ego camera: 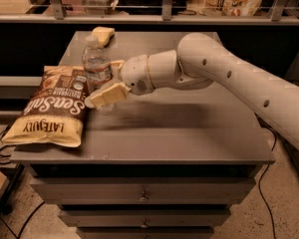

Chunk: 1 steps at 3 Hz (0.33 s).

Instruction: Move water bottle near brown chip bag

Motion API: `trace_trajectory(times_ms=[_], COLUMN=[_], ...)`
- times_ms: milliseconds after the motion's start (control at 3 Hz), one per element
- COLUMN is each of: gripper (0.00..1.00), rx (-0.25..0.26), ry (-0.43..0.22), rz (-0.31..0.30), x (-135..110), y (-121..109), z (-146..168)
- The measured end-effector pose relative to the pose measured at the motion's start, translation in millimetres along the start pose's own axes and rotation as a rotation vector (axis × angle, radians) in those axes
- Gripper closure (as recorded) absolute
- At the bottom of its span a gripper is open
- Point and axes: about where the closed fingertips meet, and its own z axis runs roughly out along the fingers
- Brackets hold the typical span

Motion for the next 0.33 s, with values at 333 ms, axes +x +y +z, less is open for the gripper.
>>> trace_trajectory(times_ms=[333], gripper=[0.00], rx=[-0.001], ry=[0.000], rz=[0.000], x=[-0.4], y=[0.3], z=[0.6])
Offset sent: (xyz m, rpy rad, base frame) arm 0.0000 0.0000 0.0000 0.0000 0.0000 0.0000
